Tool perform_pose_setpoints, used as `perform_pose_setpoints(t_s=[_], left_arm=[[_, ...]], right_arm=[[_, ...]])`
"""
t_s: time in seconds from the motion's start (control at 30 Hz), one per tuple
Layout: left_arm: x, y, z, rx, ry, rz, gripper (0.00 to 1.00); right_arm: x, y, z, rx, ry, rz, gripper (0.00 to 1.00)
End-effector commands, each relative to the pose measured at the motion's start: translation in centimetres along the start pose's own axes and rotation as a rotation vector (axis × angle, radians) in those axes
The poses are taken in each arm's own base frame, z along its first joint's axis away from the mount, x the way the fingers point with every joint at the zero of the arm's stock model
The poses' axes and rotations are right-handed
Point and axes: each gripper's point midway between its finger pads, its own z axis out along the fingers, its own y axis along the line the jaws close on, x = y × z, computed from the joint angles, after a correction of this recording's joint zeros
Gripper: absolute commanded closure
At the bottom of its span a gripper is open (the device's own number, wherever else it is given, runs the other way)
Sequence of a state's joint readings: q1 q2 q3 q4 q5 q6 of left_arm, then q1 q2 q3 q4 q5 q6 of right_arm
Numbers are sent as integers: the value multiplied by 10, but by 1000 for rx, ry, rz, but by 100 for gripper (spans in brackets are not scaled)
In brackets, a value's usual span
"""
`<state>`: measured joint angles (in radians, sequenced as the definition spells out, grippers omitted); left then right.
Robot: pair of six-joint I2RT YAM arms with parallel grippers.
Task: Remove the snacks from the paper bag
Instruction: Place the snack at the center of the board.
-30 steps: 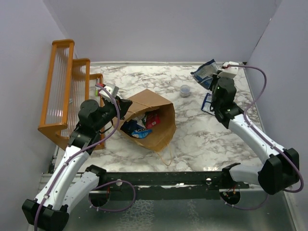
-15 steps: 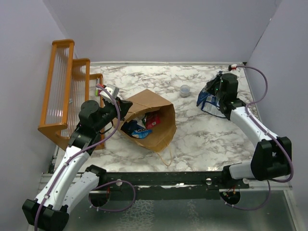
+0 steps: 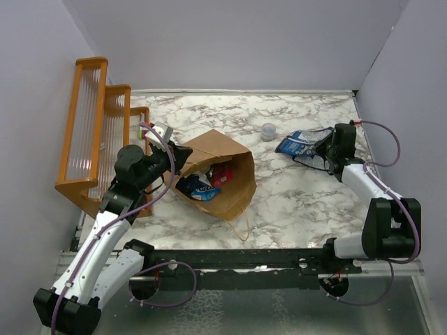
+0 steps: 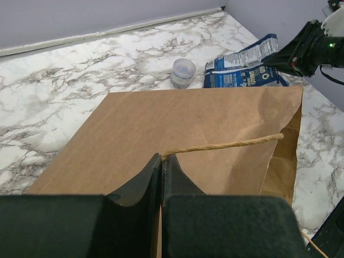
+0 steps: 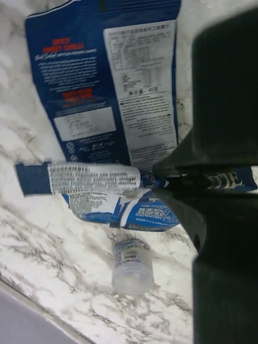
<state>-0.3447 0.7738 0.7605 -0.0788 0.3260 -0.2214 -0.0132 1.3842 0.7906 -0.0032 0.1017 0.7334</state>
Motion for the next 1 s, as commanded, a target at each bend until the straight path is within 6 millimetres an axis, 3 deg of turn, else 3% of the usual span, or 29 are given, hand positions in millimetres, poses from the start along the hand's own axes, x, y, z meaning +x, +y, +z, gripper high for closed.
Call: perform_pose_setpoints(t_s=[0.0,0.1,0.23,0.5,0.67,0.77,0.87,0.97], left_arm=[[-2,0,1,13,-12,3,100],[-2,1,1,12,-13,3,100],[-1,2,2,9,-9,0,100],[0,1,2,14,-11,-11,100],[-2,-8,-1,44,-27,-65,100],[-2,-14,-2,72,-26,-108,100],[-3,-21,-4,97,-21,-149,100],[-7,-29,-7,130,-19,-179,100]], right_arm=[[-16,-38,-13,197,-107,45,71],[-26,-47,-22,259,-151,57,60],[-32,-45,-27,296,-142,106,49],[-34,-19,-39,211,-54,55,45],[-47,25,-61,-65,-105,-29,43],[-46,75,-86,-383,-133,-105,39],[-29,130,-124,-729,-125,-199,38],[-5,171,-155,-917,-136,-353,37]])
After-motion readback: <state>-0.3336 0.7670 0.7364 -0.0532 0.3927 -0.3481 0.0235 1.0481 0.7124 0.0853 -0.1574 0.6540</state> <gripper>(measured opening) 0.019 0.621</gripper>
